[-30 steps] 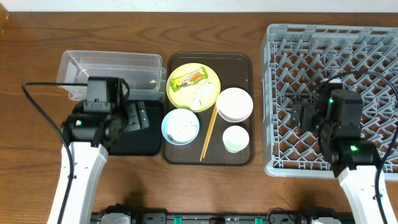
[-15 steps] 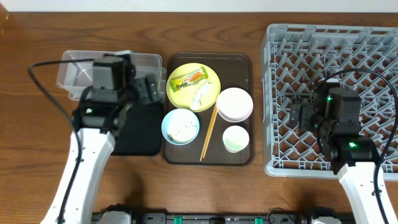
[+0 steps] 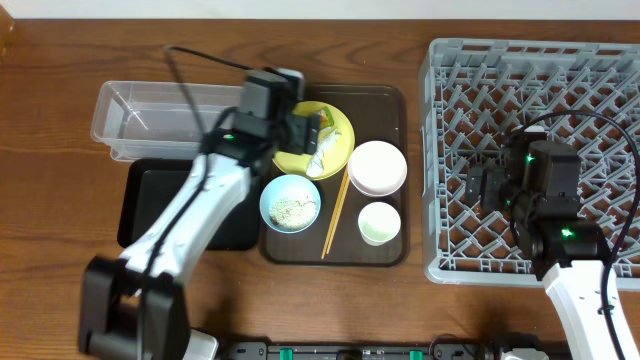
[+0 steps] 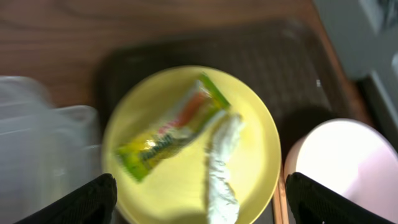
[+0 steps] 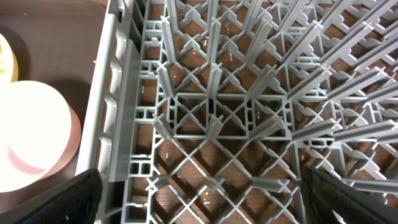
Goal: Sort waste into correct bins and load items into the dishwasher rack
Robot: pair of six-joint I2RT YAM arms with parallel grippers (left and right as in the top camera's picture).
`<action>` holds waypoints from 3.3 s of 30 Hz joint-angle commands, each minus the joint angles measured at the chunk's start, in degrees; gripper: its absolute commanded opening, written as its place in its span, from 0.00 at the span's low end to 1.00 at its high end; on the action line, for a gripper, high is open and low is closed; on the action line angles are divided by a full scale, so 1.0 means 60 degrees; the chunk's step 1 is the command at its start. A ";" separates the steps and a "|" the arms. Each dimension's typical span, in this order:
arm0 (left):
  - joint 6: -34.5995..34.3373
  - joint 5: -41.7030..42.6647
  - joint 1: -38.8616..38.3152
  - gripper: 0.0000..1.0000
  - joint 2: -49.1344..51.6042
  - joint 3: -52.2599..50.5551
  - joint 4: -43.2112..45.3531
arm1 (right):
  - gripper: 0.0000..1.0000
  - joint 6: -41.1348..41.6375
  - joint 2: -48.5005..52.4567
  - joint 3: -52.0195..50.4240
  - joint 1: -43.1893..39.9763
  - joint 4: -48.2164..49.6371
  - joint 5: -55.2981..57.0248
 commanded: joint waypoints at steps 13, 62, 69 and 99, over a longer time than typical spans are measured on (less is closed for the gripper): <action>0.0415 -0.0044 -0.0663 0.81 0.2732 0.0182 0.0368 | 0.99 0.0091 0.0004 0.0197 -0.0080 -0.0022 -0.0069; -0.0561 -0.1111 0.2779 0.54 -0.0025 0.0240 -0.0073 | 0.99 0.0091 0.0004 0.0197 -0.0080 -0.0022 -0.0066; 0.0328 0.0929 0.2171 0.58 -0.0029 0.0240 0.0157 | 0.99 0.0091 0.0004 0.0197 -0.0080 -0.0022 -0.0066; 0.4022 -0.0091 -0.0022 0.80 0.3381 0.0240 0.2565 | 0.99 0.0091 0.0004 0.0197 -0.0080 -0.0091 -0.0066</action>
